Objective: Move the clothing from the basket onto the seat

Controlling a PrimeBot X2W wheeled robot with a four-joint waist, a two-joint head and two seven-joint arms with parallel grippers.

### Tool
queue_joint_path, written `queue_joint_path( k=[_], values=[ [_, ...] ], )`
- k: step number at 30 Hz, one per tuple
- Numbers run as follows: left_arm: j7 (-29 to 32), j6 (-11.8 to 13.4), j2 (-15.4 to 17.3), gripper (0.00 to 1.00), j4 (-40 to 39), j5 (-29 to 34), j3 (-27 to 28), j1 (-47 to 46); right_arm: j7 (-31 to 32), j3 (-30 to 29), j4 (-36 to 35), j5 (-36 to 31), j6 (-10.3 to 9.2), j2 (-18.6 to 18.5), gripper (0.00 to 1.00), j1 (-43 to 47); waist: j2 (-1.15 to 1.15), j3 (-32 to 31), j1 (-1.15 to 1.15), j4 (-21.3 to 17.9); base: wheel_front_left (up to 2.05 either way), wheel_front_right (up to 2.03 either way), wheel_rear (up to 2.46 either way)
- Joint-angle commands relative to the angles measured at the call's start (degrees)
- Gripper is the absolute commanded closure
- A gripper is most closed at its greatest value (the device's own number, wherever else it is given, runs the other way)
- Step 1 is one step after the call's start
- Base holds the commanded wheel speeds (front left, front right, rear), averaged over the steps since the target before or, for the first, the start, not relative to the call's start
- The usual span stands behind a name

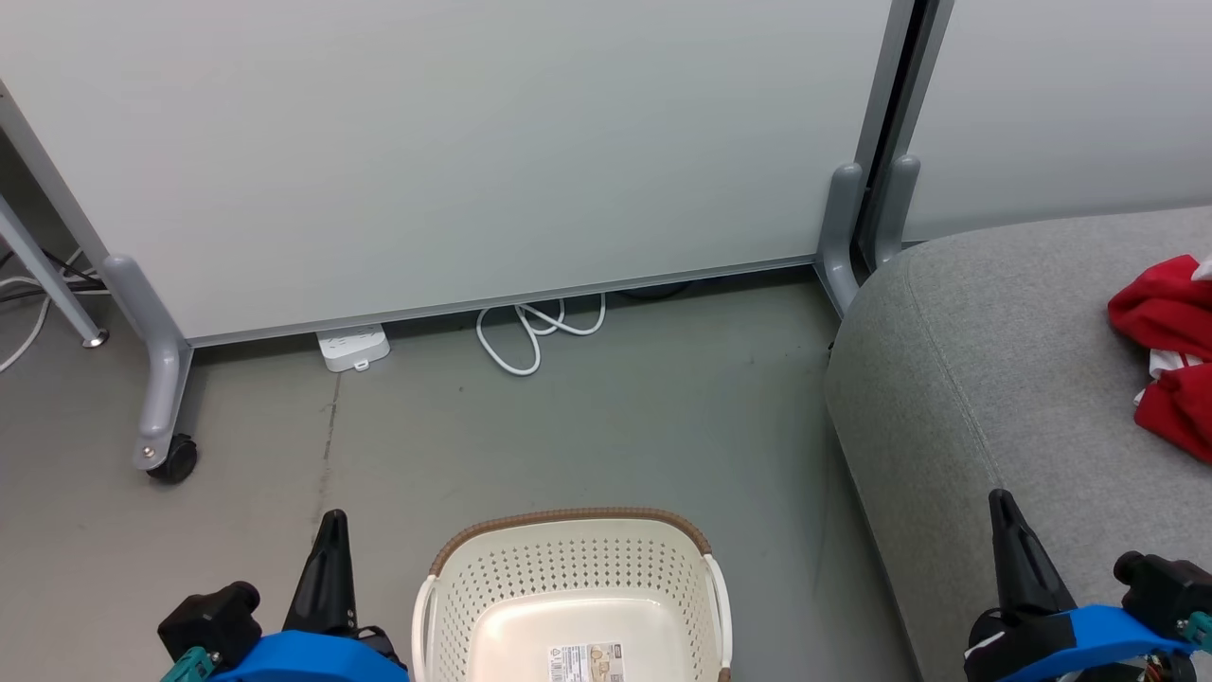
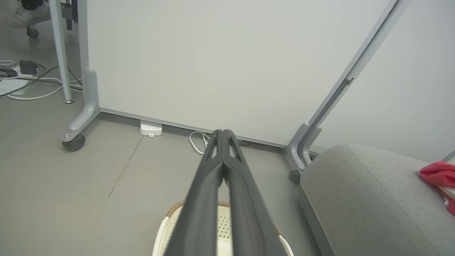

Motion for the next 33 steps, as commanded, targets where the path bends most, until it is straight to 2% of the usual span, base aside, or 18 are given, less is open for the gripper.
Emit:
queue_joint_path(
  k=[1, 33],
  values=[
    [0.57, -0.16, 0.03, 1.00, -1.06, -2.18, 0.56, -1.84, 0.52, -0.21, -1.12, 2.25, 0.00, -0.13, 1.00, -1.50, 0.00, 0.01, 0.00, -0.02, 0.00, 0.00, 0.00],
    [7.35, -0.85, 0.01, 1.00, -2.01, -29.15, 4.06, -3.90, 7.28, -1.29, -2.44, 29.19, 0.00, 0.53, 1.00, -2.93, 0.00, 0.33, 0.00, -0.50, 0.00, 0.00, 0.00]
  ],
)
